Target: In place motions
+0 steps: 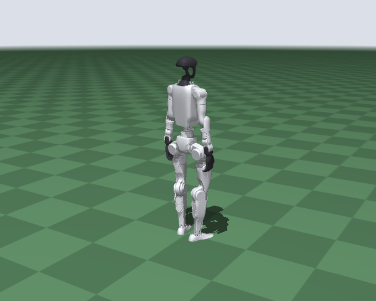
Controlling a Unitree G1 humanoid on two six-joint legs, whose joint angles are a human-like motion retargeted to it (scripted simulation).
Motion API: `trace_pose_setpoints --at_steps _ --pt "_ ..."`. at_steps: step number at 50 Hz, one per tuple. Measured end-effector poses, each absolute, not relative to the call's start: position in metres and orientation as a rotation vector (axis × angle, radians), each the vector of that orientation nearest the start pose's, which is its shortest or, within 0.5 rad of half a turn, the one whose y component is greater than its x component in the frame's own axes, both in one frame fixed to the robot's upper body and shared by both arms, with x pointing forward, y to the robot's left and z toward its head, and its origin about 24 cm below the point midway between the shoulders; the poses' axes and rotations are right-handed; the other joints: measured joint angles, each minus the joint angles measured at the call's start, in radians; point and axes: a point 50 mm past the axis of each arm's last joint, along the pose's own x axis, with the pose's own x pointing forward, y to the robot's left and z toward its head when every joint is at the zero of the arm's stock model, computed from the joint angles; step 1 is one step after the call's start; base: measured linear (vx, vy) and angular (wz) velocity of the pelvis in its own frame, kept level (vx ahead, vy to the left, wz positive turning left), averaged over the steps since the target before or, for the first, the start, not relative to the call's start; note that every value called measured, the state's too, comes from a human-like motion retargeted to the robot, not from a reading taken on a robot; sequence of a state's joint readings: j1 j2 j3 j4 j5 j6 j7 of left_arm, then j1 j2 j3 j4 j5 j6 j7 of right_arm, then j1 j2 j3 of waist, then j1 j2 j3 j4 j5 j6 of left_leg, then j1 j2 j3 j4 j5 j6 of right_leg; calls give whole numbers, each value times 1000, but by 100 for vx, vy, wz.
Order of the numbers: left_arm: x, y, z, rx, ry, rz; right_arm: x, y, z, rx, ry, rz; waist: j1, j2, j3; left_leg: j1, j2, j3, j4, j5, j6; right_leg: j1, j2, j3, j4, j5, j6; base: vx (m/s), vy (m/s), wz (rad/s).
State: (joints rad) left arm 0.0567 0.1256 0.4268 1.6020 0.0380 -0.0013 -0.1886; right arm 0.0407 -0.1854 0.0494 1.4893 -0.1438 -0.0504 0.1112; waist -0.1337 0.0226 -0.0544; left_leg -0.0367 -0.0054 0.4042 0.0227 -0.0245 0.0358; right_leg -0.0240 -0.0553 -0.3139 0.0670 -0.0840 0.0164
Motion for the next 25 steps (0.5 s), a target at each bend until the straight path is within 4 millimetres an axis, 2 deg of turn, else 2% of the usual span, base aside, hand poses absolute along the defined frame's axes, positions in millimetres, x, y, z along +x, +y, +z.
trace_pose_setpoints --at_steps 25 --pt "-16 193 -178 -357 1560 269 19 -217 -176 -207 1487 104 -10 -2 -11 18 9 17 5 -22 -9 12 9 -2 -4 2 -5 0 0 0"
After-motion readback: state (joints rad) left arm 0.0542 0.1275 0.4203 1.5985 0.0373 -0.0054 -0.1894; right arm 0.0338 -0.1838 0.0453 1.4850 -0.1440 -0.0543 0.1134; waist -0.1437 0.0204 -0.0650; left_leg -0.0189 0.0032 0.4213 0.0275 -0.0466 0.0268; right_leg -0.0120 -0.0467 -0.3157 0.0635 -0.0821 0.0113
